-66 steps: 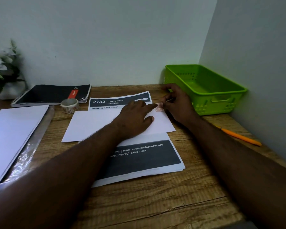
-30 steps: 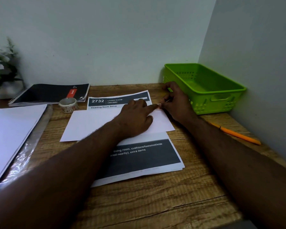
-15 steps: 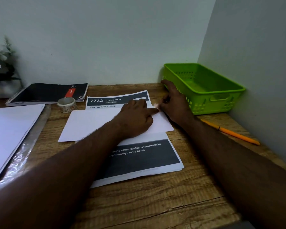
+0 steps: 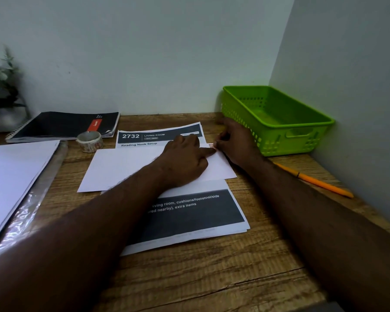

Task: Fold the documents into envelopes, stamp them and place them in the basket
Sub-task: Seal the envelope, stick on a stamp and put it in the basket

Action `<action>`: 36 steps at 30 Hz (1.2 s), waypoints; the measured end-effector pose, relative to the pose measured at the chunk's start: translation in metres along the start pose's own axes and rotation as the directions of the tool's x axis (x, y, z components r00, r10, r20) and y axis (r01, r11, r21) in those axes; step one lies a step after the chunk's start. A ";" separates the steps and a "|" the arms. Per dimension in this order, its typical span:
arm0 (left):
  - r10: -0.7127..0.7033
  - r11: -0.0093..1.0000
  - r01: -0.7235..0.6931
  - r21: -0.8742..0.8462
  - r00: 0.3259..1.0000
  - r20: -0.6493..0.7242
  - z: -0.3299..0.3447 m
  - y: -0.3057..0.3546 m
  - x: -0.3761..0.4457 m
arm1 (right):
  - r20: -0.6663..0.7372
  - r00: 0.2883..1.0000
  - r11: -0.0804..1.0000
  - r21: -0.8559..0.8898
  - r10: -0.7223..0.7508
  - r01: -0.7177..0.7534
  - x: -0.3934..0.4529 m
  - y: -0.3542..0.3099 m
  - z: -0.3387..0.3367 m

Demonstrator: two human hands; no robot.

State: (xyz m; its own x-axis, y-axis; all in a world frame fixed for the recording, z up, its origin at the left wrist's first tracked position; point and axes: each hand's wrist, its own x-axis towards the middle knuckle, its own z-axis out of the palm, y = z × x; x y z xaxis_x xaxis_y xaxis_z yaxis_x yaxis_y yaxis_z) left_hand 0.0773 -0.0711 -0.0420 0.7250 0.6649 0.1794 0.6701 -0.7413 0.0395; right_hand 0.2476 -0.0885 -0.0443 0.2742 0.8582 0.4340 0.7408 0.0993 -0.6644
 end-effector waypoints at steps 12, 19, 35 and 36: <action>-0.031 0.998 0.031 -0.056 0.999 0.009 -0.005 0.004 -0.001 | -0.060 0.993 0.991 -0.074 0.106 -0.110 0.010 0.005 0.008; -0.051 0.993 0.049 -0.107 0.999 -0.007 -0.003 0.003 -0.005 | -0.079 0.992 0.985 -0.134 0.096 -0.106 0.008 0.003 0.007; -0.084 0.972 0.064 -0.226 0.993 -0.082 0.001 -0.001 -0.002 | -0.060 0.986 0.985 -0.078 0.153 -0.157 0.012 0.000 0.010; -0.094 0.969 0.069 -0.238 0.991 -0.093 0.002 -0.001 -0.001 | -0.038 0.988 0.988 -0.028 0.151 -0.152 0.008 -0.001 0.006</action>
State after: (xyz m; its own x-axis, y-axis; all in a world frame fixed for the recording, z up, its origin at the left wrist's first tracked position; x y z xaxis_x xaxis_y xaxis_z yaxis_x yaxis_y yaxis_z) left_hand 0.0756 -0.0709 -0.0438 0.6409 0.7202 0.2657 0.6617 -0.6937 0.2844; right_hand 0.2452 -0.0786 -0.0437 0.4055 0.8438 0.3516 0.7077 -0.0463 -0.7050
